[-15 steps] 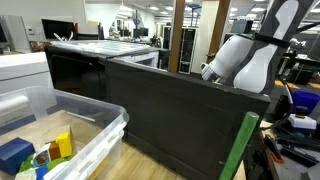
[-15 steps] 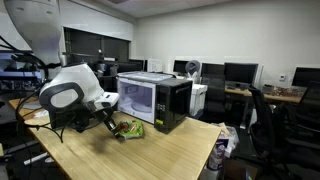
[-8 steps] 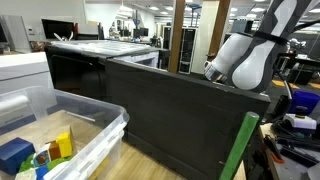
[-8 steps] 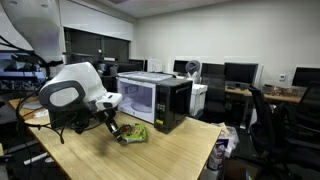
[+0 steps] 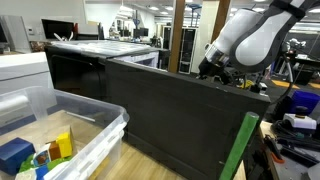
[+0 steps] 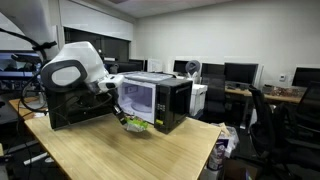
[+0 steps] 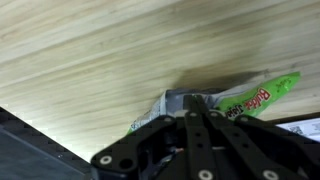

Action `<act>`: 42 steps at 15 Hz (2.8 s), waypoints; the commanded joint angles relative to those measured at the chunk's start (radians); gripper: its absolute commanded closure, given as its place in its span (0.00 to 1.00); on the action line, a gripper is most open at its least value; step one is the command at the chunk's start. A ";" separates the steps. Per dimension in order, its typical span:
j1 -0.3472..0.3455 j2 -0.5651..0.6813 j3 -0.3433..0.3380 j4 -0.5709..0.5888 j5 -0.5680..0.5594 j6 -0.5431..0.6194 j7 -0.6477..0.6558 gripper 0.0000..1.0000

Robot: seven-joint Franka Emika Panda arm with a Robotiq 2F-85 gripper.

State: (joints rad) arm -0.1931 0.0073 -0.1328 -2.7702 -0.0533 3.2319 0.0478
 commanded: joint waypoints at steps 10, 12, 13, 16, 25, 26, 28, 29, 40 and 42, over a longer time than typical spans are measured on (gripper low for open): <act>0.109 -0.322 0.025 -0.019 0.041 -0.305 -0.027 0.99; 0.127 -0.371 0.026 -0.011 0.052 -0.348 -0.023 0.99; 0.134 -0.391 0.026 -0.007 0.058 -0.361 -0.022 0.99; 0.158 -0.465 0.018 -0.005 0.090 -0.376 -0.022 0.99; 0.225 -0.590 0.017 0.018 0.158 -0.319 -0.015 0.99; 0.232 -0.597 0.016 0.020 0.162 -0.315 -0.015 0.99; 0.244 -0.612 0.011 0.019 0.169 -0.304 -0.017 0.99; 0.248 -0.619 0.008 0.020 0.173 -0.301 -0.017 0.99; 0.242 -0.633 0.009 0.028 0.162 -0.308 -0.010 0.99; 0.242 -0.633 0.009 0.028 0.162 -0.308 -0.010 0.99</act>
State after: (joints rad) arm 0.0575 -0.6259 -0.1349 -2.7432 0.0933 2.9263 0.0477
